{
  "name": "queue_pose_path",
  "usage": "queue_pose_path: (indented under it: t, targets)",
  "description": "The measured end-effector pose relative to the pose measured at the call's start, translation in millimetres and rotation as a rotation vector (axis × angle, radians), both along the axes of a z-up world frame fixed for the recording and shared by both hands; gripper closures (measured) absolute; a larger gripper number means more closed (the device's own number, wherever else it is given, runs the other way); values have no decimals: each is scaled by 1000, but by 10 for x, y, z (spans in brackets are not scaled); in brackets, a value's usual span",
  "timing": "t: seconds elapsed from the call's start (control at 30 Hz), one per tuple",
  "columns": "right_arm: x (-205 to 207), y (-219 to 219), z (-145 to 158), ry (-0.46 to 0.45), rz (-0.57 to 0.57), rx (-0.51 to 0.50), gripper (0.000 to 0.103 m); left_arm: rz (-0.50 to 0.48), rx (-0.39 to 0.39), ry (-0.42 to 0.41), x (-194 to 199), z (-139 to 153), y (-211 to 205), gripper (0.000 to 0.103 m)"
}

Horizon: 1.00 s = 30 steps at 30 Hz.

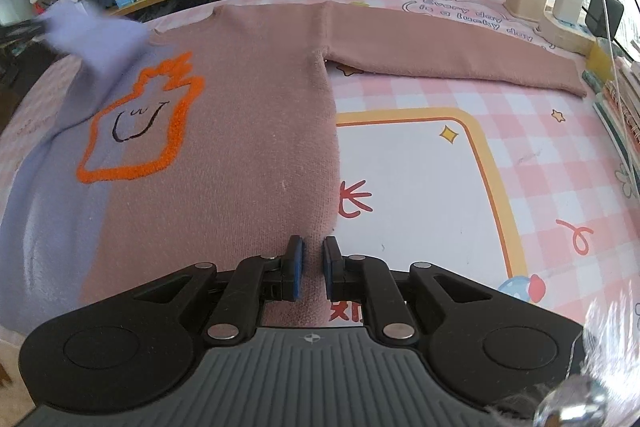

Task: Fold clothes

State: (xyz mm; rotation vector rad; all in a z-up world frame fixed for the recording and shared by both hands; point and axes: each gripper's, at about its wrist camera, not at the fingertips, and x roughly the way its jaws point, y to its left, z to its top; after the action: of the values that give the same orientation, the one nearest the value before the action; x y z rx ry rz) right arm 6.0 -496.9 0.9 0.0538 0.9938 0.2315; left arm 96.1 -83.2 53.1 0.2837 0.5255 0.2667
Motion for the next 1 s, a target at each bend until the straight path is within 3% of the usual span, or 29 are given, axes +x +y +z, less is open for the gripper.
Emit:
queue_pose_path:
  t: [0.2, 0.4, 0.5, 0.7, 0.8, 0.87, 1.0]
  targets:
    - [19, 61, -2, 1, 1, -32, 92, 211, 83, 53, -168, -71, 943, 98]
    - [15, 115, 2, 0, -6, -61, 92, 322, 60, 96, -292, -242, 1327, 98]
    - [12, 135, 3, -1, -10, -72, 92, 360, 30, 93, -326, -260, 1415, 92]
    - [9, 154, 5, -5, -1, -86, 92, 442, 18, 52, -494, -157, 1516, 85]
    - [9, 152, 6, -7, 14, -89, 92, 449, 2, 19, -660, -80, 1413, 71]
    - [9, 150, 6, -9, 23, -91, 92, 423, -40, 12, -760, -66, 1291, 69]
    - [9, 143, 5, -14, 47, -90, 92, 307, -197, 53, -954, -172, 873, 67]
